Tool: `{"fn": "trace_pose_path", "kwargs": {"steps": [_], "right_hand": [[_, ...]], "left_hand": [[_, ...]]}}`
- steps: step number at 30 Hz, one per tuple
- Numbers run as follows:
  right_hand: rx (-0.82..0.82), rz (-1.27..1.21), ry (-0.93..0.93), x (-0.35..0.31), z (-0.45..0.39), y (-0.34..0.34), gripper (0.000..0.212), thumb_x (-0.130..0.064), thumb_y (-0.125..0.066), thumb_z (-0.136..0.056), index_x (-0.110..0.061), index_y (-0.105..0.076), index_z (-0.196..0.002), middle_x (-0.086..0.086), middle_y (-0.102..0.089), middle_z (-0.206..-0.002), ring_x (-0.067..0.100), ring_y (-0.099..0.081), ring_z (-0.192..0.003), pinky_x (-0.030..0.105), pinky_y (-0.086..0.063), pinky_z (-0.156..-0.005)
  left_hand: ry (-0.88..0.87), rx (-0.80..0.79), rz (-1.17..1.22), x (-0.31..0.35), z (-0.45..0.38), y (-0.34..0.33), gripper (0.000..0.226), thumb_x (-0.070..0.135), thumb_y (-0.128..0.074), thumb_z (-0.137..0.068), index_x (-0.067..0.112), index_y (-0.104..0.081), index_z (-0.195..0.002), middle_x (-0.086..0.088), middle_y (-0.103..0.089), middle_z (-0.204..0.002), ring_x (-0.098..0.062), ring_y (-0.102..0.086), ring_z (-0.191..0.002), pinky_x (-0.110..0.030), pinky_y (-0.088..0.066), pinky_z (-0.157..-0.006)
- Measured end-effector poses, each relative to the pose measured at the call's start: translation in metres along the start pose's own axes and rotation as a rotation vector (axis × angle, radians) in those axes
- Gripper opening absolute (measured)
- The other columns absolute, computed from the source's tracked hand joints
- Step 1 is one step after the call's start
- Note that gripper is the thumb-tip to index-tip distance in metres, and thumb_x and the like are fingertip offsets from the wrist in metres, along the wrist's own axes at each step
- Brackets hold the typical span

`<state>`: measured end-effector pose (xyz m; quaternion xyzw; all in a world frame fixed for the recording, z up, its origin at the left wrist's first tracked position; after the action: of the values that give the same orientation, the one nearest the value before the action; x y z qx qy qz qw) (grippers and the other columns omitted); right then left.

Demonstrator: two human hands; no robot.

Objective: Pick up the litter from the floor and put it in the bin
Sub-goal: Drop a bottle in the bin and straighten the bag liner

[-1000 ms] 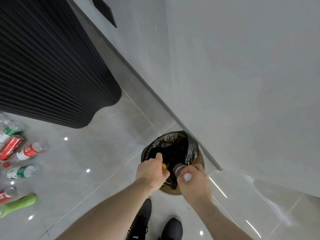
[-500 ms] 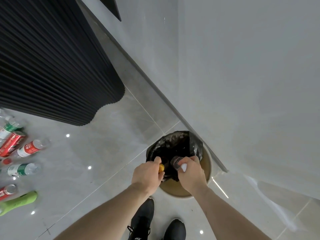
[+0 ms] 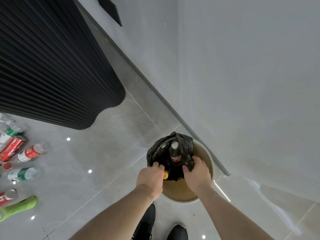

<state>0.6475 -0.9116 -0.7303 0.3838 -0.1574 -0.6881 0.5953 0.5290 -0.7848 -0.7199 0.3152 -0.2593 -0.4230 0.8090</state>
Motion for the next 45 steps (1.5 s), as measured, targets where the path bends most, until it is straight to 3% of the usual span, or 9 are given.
{"fn": "trace_pose_path", "kwargs": {"steps": [3,8,13,24,30,33,36,40,45], "right_hand": [[-0.094,0.073,-0.077,-0.003,-0.022,-0.014,0.059,-0.029,-0.068,-0.090,-0.013,-0.045,-0.143,0.008,-0.059,-0.129,0.030,-0.058,-0.119,0.038,-0.049,-0.100],[-0.034,0.183,-0.084,0.003,-0.031,-0.012,0.014,-0.018,-0.056,-0.096,-0.008,-0.063,-0.103,0.002,-0.057,-0.079,0.024,-0.057,-0.076,0.032,-0.051,-0.067],[0.029,0.018,-0.048,0.017,-0.003,0.039,0.015,-0.011,-0.046,-0.098,-0.014,-0.061,-0.094,0.004,-0.061,-0.075,0.019,-0.055,-0.065,0.027,-0.038,-0.052],[-0.015,-0.162,-0.301,0.094,0.040,0.118,0.025,-0.012,-0.046,-0.090,-0.019,-0.068,-0.082,0.011,-0.069,-0.072,0.031,-0.068,-0.070,0.042,-0.060,-0.075],[0.074,-0.403,-0.445,0.120,0.031,0.086,0.021,-0.003,-0.044,-0.092,-0.008,-0.054,-0.110,0.017,-0.060,-0.110,0.038,-0.072,-0.075,0.050,-0.062,-0.078],[0.116,-0.355,-0.354,0.120,0.037,0.077,0.029,0.001,-0.050,-0.084,-0.017,-0.046,-0.107,0.015,-0.057,-0.106,0.039,-0.066,-0.086,0.050,-0.060,-0.073],[0.137,-0.035,-0.106,0.117,0.049,0.075,0.033,0.001,-0.050,-0.083,-0.021,-0.041,-0.108,0.003,-0.046,-0.106,0.033,-0.052,-0.084,0.040,-0.043,-0.071],[0.116,0.272,0.125,0.130,0.055,0.070,0.039,0.005,-0.055,-0.084,-0.023,-0.047,-0.110,0.000,-0.040,-0.114,0.024,-0.045,-0.082,0.036,-0.041,-0.068],[0.035,0.386,0.243,0.143,0.056,0.075,0.040,0.010,-0.052,-0.080,-0.027,-0.045,-0.095,-0.008,-0.036,-0.119,0.023,-0.048,-0.082,0.031,-0.038,-0.062]], "left_hand": [[-0.004,-0.029,-0.064,0.002,-0.007,-0.006,0.024,0.014,-0.064,-0.090,0.014,-0.064,-0.114,-0.007,-0.048,-0.121,-0.023,-0.059,-0.085,-0.034,-0.041,-0.066],[-0.044,-0.029,-0.087,0.003,-0.011,-0.004,0.024,-0.004,-0.057,-0.089,0.009,-0.068,-0.106,-0.010,-0.053,-0.112,-0.029,-0.062,-0.091,-0.035,-0.040,-0.066],[-0.245,0.105,0.158,-0.016,0.029,0.008,0.015,0.027,-0.047,-0.105,0.021,-0.061,-0.109,0.006,-0.044,-0.111,-0.016,-0.056,-0.087,-0.036,-0.053,-0.075],[-0.272,0.020,-0.014,-0.069,0.091,0.007,0.028,0.007,-0.056,-0.090,0.025,-0.060,-0.112,0.009,-0.041,-0.117,-0.010,-0.048,-0.090,-0.023,-0.041,-0.077],[0.115,-0.073,-0.161,-0.040,0.076,0.001,0.027,0.025,-0.053,-0.092,0.014,-0.063,-0.114,-0.003,-0.043,-0.122,-0.021,-0.047,-0.102,-0.034,-0.045,-0.086],[0.133,0.051,-0.078,-0.016,0.073,0.001,0.043,0.033,-0.066,-0.084,0.015,-0.051,-0.120,-0.003,-0.040,-0.118,-0.021,-0.049,-0.100,-0.036,-0.049,-0.087],[-0.180,0.210,-0.066,0.017,0.072,-0.008,0.058,0.033,-0.073,-0.078,0.015,-0.048,-0.128,-0.002,-0.043,-0.126,-0.023,-0.047,-0.113,-0.037,-0.045,-0.100],[-0.182,0.043,-0.085,0.028,0.058,-0.033,0.076,0.036,-0.069,-0.087,0.017,-0.032,-0.150,-0.001,-0.054,-0.137,-0.025,-0.043,-0.129,-0.042,-0.033,-0.113],[-0.343,-0.023,-0.038,0.031,0.060,-0.030,0.021,0.031,-0.060,-0.097,0.024,-0.065,-0.117,0.007,-0.061,-0.106,-0.018,-0.051,-0.107,-0.034,-0.036,-0.100]]}}
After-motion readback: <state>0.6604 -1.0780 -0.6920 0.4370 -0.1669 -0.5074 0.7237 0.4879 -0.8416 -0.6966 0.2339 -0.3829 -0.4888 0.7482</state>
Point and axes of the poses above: each hand's wrist, its own z-axis away from the middle knuckle, its own y-axis out of the back of the hand, x = y × z, the point moved 3 cm from there along -z, towards the middle knuckle
